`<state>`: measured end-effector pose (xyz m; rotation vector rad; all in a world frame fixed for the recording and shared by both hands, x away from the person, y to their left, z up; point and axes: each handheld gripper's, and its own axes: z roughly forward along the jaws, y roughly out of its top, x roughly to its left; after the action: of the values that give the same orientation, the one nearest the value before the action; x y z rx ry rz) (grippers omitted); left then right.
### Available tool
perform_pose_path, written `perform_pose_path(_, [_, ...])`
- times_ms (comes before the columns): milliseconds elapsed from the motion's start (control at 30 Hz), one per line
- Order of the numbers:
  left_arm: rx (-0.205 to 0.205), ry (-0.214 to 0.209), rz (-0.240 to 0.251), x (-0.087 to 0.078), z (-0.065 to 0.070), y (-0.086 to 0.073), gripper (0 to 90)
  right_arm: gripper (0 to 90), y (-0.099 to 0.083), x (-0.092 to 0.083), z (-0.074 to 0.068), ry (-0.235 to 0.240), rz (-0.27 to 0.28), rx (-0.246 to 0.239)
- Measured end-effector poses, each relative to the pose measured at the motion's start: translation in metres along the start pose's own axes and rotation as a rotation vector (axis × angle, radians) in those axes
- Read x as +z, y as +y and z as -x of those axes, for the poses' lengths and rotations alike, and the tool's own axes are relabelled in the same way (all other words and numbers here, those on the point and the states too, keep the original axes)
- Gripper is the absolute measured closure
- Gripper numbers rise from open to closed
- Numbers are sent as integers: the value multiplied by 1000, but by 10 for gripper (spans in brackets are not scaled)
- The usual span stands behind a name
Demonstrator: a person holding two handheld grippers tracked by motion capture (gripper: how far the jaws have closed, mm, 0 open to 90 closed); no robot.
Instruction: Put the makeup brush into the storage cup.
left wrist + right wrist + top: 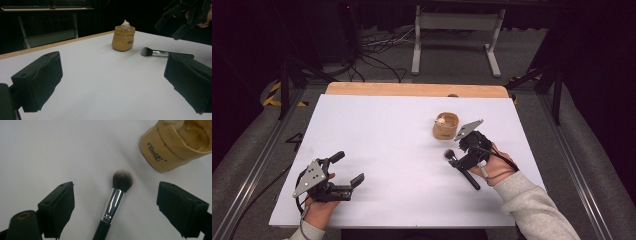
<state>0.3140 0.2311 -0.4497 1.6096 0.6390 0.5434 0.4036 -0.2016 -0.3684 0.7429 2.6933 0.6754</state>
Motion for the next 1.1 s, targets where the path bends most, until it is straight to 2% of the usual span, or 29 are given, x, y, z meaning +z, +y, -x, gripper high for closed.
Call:
perform_pose_path(267, [1, -1, 2, 0, 0, 1, 23, 162, 6, 11, 6, 30, -119, -16])
perform_pose_path(367, [7, -4, -3, 1, 1, 1, 23, 145, 5, 14, 9, 45, -123, 21])
perform_pose_path(500, [2, -3, -3, 1, 1, 1, 23, 147, 5, 20, 14, 64, -181, 40])
perform_pose_path(600, [2, -5, -5, 1, 0, 0, 23, 165, 6, 24, 15, 89, -203, 62])
perform_pose_path(833, [-2, -4, -3, 1, 1, 1, 23, 208, 9, 32, 18, 76, -255, 61])
perform_pose_path(1100, [-2, 9, -3, 1, 0, 1, 23, 271, 11, 40, 18, 85, -309, 68])
